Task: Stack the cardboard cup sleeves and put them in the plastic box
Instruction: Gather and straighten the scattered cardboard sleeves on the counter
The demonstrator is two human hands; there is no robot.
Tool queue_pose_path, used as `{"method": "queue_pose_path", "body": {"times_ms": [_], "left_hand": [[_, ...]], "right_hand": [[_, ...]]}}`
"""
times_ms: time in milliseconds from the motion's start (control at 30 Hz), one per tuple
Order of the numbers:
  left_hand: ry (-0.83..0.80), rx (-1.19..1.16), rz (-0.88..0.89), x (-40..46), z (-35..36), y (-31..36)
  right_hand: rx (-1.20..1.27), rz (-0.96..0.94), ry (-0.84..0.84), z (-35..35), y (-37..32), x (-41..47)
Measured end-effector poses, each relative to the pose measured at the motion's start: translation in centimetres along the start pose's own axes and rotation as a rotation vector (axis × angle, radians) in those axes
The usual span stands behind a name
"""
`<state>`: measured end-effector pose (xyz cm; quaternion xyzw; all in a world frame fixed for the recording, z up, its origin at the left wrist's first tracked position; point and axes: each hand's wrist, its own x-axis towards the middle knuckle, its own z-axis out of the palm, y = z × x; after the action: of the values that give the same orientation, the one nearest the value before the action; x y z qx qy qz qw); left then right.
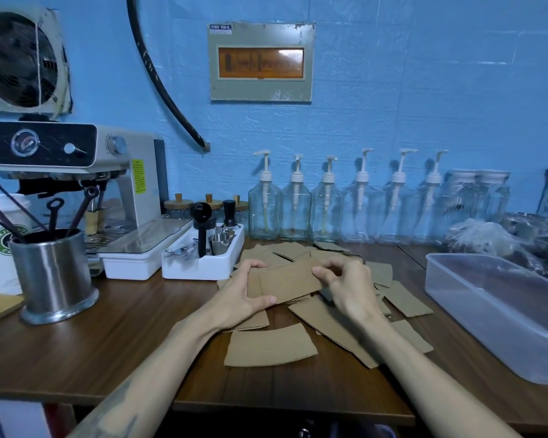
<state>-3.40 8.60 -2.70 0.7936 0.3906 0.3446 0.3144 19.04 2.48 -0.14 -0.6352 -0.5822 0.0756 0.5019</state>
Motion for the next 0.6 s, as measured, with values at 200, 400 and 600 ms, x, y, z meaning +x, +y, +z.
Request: {"method": "queue_pose_path", "body": {"times_ms": [200, 400, 600], "left_hand": [[-0.011, 0.013, -0.029, -0.1, 0.0, 0.1], [0.012, 0.025, -0.017, 0.1, 0.1, 0.0], [0.001, 0.014, 0.040, 0.0, 0.1, 0.1]], "right_hand": [[0.090, 0.036, 0.066, -0.3, 0.0, 0.3], [-0.040, -0.033, -0.109, 0.7, 0.1, -0.5], [-0.147, -0.218, -0.202, 0.7, -0.1, -0.4]]}}
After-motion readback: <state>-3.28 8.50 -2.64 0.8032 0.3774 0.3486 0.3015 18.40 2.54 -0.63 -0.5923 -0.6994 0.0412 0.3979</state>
